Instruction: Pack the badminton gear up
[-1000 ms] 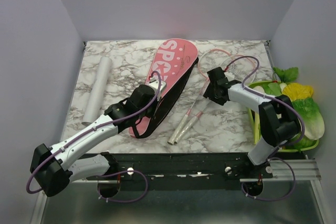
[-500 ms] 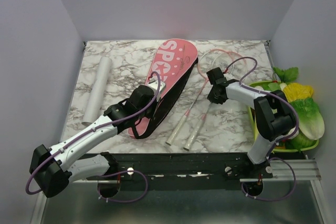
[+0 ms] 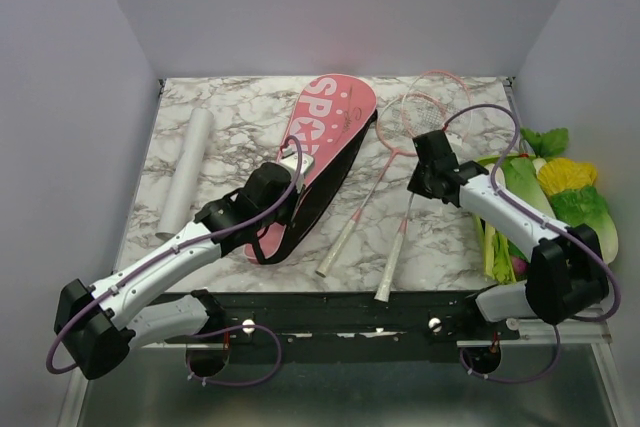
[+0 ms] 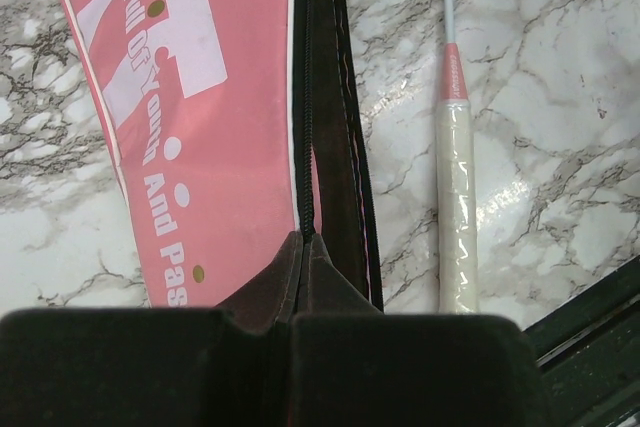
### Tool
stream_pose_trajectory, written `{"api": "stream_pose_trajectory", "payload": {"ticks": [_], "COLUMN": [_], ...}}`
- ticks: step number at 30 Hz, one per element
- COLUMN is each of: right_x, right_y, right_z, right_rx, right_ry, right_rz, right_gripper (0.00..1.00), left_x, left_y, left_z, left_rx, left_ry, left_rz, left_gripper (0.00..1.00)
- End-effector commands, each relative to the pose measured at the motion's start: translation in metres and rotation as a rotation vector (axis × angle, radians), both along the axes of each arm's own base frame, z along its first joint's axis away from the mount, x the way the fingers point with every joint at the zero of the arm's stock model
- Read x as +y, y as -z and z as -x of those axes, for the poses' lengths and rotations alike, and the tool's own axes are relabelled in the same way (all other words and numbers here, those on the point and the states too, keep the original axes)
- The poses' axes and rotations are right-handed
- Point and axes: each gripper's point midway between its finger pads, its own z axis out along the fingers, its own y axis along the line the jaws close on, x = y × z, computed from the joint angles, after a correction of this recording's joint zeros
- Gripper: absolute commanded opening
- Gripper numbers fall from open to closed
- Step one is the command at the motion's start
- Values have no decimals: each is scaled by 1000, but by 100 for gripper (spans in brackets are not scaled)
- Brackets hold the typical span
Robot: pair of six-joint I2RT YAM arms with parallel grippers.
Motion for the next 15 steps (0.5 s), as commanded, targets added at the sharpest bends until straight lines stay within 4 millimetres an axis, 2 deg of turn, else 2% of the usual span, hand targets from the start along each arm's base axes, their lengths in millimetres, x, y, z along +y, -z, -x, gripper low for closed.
{"api": "stream_pose_trajectory", "payload": {"ticks": [1,7,15], "right_x": [19,45,47], "right_y": [-15,-17,-25], "right_z": [30,77,130], "right_rx": [24,103,167], "right_ry": [-192,-386,-503], "right_rz": [10,15,24], "right_gripper": [1,1,0], "left_x": [-5,-4,7], "left_y": [-20,-27,-37], "left_z": [-6,-7,-11], "left_rx": [-56,-68,-117], "left_ry": [-16,-45,-114], "left_rz": [75,126,153], "left_gripper": [0,0,0]}}
